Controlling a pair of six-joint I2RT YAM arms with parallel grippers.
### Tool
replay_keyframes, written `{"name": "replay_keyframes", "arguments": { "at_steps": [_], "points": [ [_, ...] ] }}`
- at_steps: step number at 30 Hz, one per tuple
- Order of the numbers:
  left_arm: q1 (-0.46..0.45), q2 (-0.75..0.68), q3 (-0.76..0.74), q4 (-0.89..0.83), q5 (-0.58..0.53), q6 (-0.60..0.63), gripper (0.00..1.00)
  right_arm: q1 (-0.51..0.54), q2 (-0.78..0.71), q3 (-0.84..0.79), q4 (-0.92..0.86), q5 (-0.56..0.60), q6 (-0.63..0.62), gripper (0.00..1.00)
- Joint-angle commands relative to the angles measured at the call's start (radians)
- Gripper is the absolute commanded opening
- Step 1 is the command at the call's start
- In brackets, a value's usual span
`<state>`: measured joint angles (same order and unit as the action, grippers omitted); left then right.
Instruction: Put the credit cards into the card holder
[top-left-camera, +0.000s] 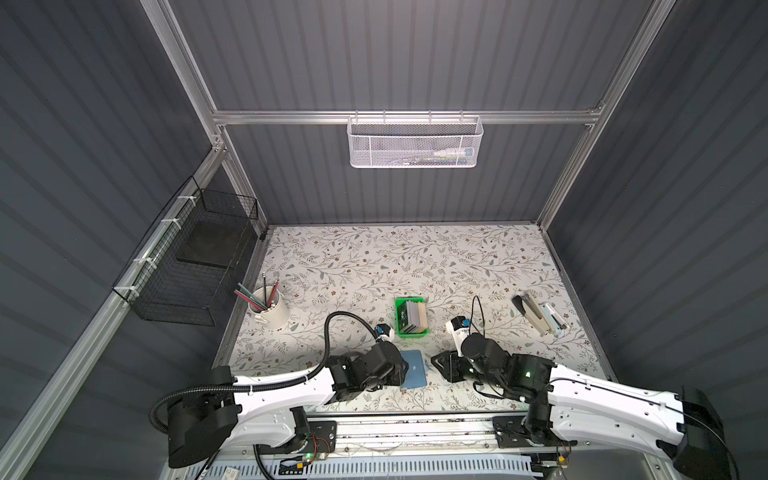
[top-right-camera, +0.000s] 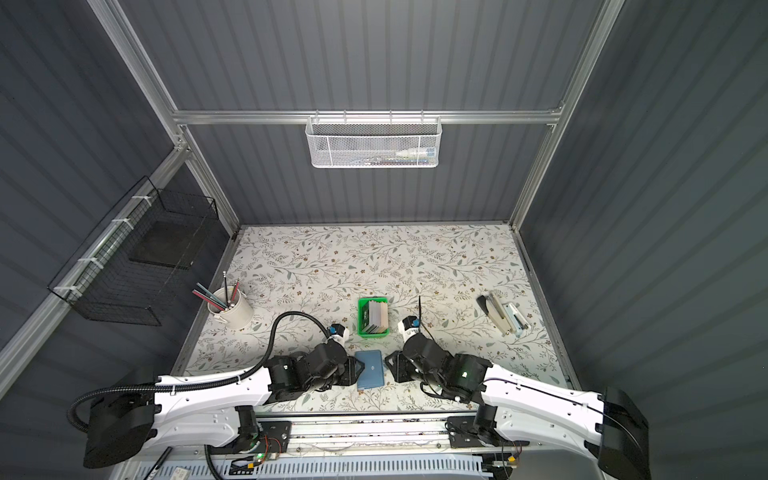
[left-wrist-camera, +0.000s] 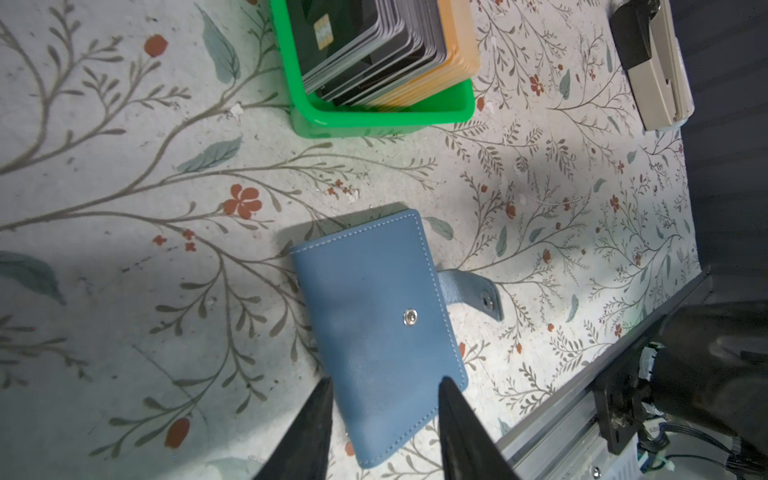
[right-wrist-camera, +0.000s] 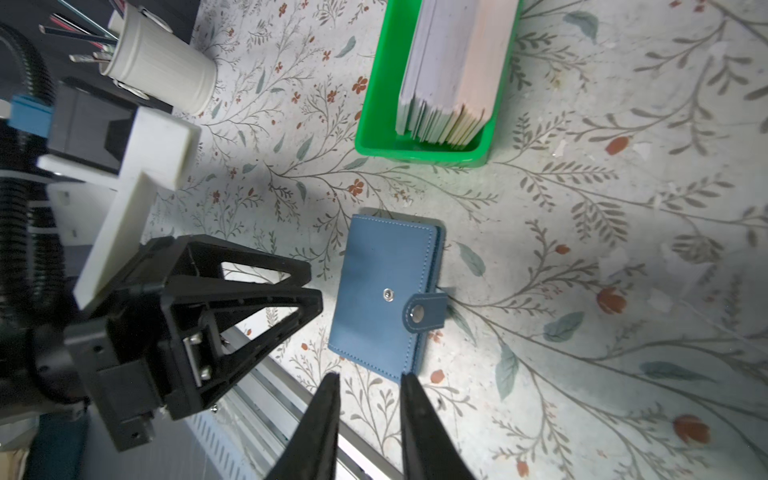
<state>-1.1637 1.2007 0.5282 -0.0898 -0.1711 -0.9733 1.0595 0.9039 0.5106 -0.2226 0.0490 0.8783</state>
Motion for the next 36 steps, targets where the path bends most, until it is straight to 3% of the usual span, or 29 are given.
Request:
{"name": "replay_keyframes", "arguments": {
  "at_steps": [1,15,22,30,36],
  "points": [
    [-0.002,0.016,0.027,-0.015,0.011,-0.003,0.42,-0.019,0.016,-0.01,0.066,-0.099,-0.005,0.28],
    [0.009,0.058,0.022,-0.001,0.045,-0.027,0.41,-0.03,0.272,0.056,0.107,-0.23,-0.063,0.23],
    [0.011,0.078,0.004,0.031,0.051,-0.056,0.39,-0.006,0.374,0.165,0.032,-0.164,-0.091,0.23],
    [0.012,0.157,0.021,0.071,0.076,-0.057,0.38,-0.005,0.483,0.22,-0.061,-0.076,-0.025,0.2],
    [0.012,0.18,0.015,0.065,0.064,-0.071,0.36,-0.006,0.481,0.232,-0.155,-0.001,-0.018,0.23]
  ]
}}
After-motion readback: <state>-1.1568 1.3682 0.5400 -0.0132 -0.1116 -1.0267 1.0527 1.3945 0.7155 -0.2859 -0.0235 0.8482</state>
